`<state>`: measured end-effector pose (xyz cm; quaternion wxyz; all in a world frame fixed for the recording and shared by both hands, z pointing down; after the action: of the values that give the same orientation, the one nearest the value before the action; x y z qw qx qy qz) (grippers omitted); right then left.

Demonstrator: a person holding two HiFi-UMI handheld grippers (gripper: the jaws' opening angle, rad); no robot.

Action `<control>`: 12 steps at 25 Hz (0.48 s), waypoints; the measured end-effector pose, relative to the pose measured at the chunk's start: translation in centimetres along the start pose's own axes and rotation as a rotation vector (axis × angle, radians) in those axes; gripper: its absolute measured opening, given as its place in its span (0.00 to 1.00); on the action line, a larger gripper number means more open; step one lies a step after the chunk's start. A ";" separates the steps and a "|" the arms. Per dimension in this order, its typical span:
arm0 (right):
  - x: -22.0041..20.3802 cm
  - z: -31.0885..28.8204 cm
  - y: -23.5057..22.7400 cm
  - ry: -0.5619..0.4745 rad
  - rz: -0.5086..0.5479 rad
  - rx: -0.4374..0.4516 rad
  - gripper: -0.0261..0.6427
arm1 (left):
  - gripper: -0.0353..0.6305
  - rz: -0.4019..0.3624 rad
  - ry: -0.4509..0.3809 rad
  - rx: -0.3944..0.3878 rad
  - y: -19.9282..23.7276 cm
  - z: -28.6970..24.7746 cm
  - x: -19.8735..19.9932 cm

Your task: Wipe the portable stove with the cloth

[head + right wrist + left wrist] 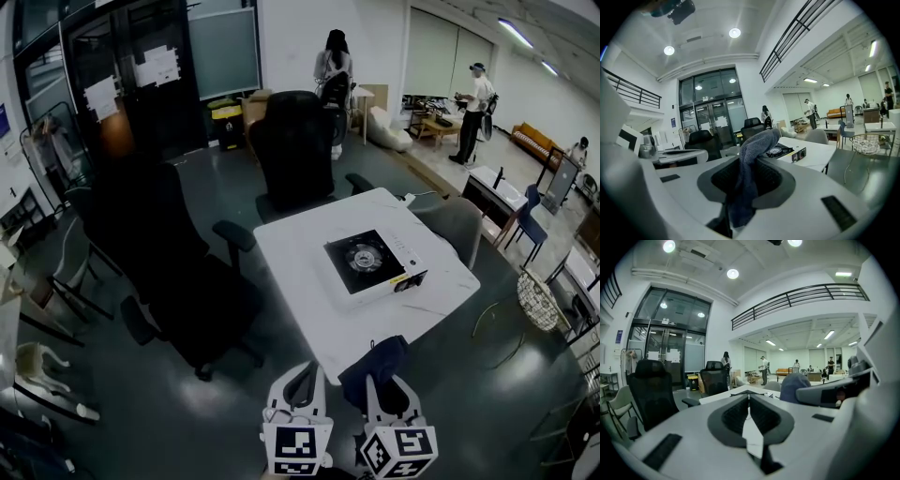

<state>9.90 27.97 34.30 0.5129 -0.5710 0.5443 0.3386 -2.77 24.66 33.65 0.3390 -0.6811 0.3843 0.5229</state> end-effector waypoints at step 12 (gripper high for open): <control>2.4 -10.1 -2.1 0.025 0.024 0.031 0.18 | 0.09 0.015 0.010 0.003 3.6 -9.8 1.3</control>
<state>10.64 17.45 34.91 0.5105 -0.5607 0.5627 0.3292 -1.29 14.27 34.34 0.3341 -0.6805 0.3917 0.5215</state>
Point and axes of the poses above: the fingertips, and each gripper's own axes: z backward along the fingers, y to its left, x out of its top, the point moved 3 cm from there along z, backward along the fingers, and after that the axes turned 1 degree about z, right-handed, at the moved point
